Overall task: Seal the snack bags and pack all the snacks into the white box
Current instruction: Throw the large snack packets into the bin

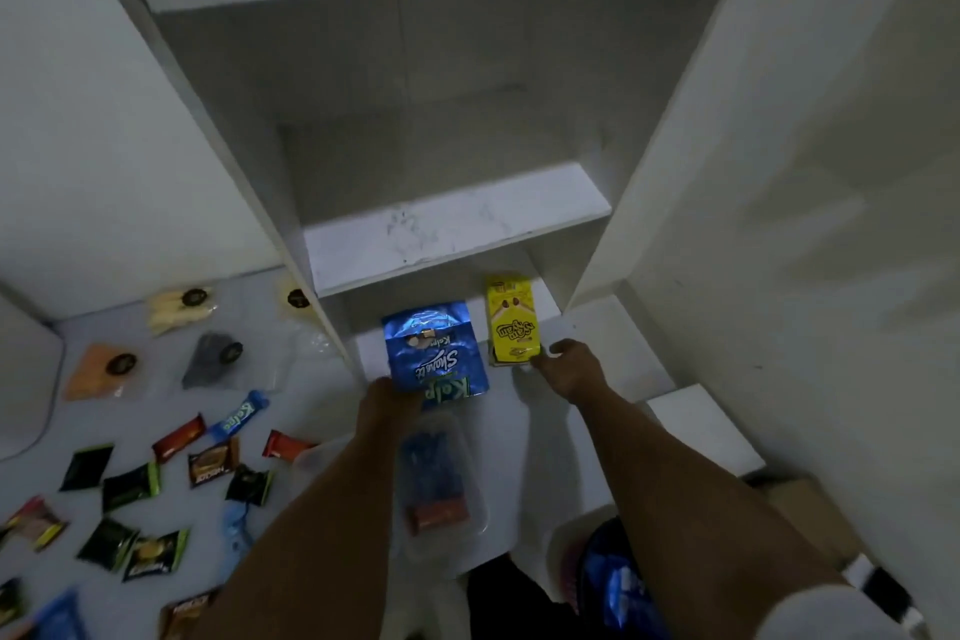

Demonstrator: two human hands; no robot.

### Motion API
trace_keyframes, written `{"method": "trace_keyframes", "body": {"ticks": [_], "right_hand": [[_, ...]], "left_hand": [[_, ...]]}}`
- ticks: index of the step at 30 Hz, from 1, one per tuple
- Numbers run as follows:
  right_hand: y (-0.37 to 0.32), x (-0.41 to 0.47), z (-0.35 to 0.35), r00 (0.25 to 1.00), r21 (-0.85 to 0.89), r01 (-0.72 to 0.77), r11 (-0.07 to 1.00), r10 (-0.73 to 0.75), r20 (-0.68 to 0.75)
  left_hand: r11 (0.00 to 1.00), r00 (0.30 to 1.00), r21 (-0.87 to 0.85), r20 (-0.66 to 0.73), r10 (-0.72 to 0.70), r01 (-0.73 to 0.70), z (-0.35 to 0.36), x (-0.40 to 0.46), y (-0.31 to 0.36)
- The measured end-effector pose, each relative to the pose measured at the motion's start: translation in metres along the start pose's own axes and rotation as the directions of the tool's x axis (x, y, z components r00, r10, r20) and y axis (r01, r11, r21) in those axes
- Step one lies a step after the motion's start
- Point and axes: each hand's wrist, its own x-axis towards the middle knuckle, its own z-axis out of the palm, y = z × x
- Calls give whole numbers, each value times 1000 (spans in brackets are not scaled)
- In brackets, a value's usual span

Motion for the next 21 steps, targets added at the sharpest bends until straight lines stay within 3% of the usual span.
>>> {"method": "trace_keyframes", "body": {"ticks": [11, 16, 21], "right_hand": [[-24, 95, 35, 971, 129, -227, 965, 214, 103], [-35, 110, 46, 964, -3, -262, 965, 262, 54], [-28, 127, 49, 964, 88, -261, 961, 256, 68]], "left_hand": [[979, 971, 4, -126, -204, 206, 30, 50, 9], [966, 954, -12, -155, -258, 260, 36, 59, 13], [960, 943, -58, -180, -281, 275, 46, 60, 14]]}}
